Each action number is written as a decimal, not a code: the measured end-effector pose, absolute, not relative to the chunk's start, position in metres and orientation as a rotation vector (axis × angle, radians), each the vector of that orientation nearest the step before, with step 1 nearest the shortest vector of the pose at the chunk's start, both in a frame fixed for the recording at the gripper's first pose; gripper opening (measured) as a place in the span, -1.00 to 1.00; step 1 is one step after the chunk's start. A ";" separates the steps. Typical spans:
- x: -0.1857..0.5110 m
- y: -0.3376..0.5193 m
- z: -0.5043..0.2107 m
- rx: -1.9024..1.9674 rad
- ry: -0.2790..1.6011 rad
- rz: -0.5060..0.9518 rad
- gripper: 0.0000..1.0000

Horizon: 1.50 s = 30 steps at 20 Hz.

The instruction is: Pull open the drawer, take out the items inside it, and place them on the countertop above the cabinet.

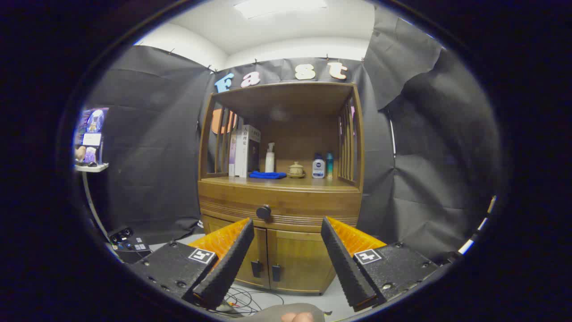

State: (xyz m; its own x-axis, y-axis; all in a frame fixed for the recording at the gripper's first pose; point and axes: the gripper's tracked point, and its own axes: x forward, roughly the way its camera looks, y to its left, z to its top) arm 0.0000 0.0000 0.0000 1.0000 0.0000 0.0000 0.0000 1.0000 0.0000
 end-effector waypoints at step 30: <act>0.092 0.040 -0.015 -0.017 0.083 -0.005 0.96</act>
